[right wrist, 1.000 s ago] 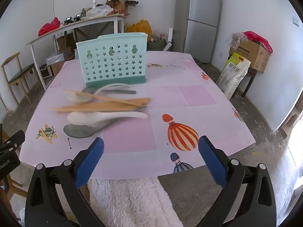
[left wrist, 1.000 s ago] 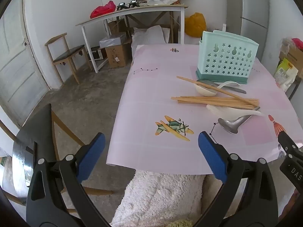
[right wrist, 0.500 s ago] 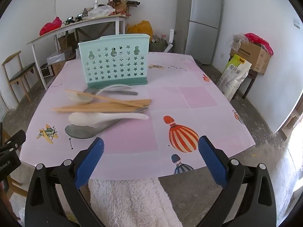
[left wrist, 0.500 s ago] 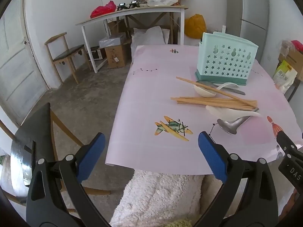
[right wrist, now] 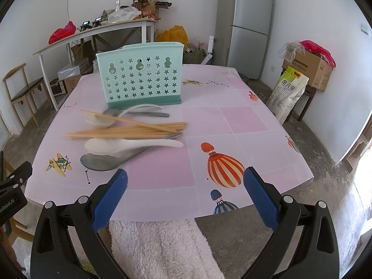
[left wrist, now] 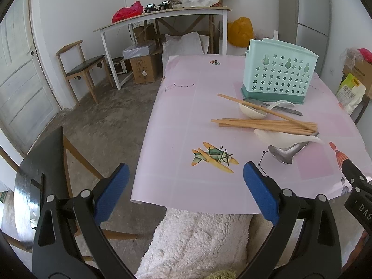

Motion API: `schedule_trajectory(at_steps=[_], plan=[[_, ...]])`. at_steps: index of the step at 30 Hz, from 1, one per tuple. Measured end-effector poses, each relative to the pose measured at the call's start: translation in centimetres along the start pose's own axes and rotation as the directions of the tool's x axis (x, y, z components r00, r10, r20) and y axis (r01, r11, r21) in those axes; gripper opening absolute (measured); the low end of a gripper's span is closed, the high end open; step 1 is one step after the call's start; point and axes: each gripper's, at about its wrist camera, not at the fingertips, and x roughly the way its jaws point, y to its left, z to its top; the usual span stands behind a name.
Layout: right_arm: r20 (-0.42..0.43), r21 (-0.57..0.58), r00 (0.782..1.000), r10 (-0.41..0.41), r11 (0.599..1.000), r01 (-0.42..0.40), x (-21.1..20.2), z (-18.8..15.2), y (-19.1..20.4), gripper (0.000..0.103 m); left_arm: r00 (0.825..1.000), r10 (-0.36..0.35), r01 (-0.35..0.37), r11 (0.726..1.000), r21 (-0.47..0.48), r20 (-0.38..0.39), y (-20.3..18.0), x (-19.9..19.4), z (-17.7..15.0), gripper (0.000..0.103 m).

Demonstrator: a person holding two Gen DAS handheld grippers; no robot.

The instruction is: Organize utensils

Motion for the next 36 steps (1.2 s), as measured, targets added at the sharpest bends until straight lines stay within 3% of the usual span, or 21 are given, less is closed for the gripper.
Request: schedule_trajectory(at_steps=[36], plan=[[-0.001, 0.003, 1.000, 0.005, 1.000, -0.005, -0.03, 0.09, 0.16, 0.097, 0.999, -0.002, 0.001, 1.000, -0.009, -0.036, 0.04, 0.91, -0.44, 0.095]])
